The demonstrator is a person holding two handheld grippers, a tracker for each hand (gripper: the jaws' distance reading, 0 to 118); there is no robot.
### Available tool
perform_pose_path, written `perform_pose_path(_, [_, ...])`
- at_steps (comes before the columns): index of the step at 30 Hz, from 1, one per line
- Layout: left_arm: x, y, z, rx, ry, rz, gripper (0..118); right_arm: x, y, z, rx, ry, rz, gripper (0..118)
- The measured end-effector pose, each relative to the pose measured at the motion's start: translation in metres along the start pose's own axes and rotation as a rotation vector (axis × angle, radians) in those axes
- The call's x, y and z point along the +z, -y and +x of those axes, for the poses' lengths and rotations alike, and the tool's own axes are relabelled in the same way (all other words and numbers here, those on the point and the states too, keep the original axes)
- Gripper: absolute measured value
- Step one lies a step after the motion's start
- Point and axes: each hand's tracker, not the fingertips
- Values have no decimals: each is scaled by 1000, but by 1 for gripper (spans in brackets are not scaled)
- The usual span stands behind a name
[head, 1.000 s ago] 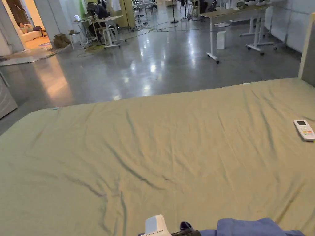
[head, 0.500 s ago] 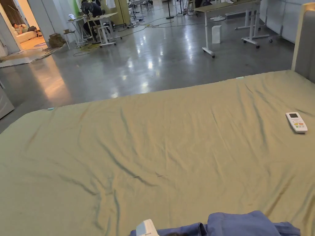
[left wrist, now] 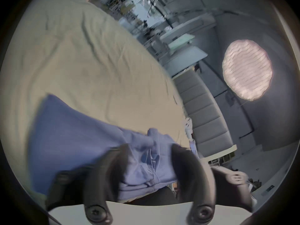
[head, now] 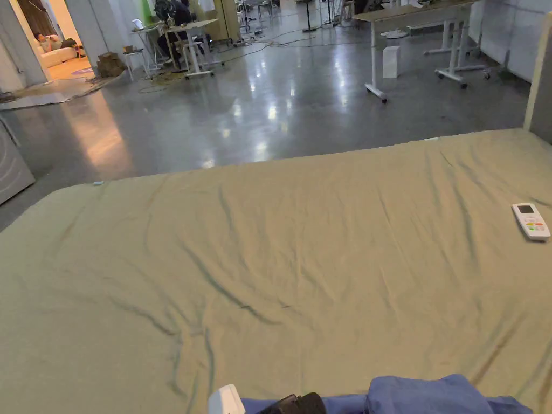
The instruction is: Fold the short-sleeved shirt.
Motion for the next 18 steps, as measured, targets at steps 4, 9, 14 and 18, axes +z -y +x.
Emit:
perform_pose_path(4, [57, -21, -45, 58, -153, 89, 115, -8, -1, -7, 11, -33, -8, 0])
perform_pose_path(9, [66, -22, -101, 230, -191, 61, 110, -8, -4, -20, 69, -38, -1, 0])
perform_pose_path(14, [35, -13, -69, 261, -2, -36, 92, -3, -8, -25, 96, -22, -2, 0])
perform_pose_path(18, [15, -9, -60, 234, -108, -43, 13, 1, -10, -27, 103, 2, -3, 0])
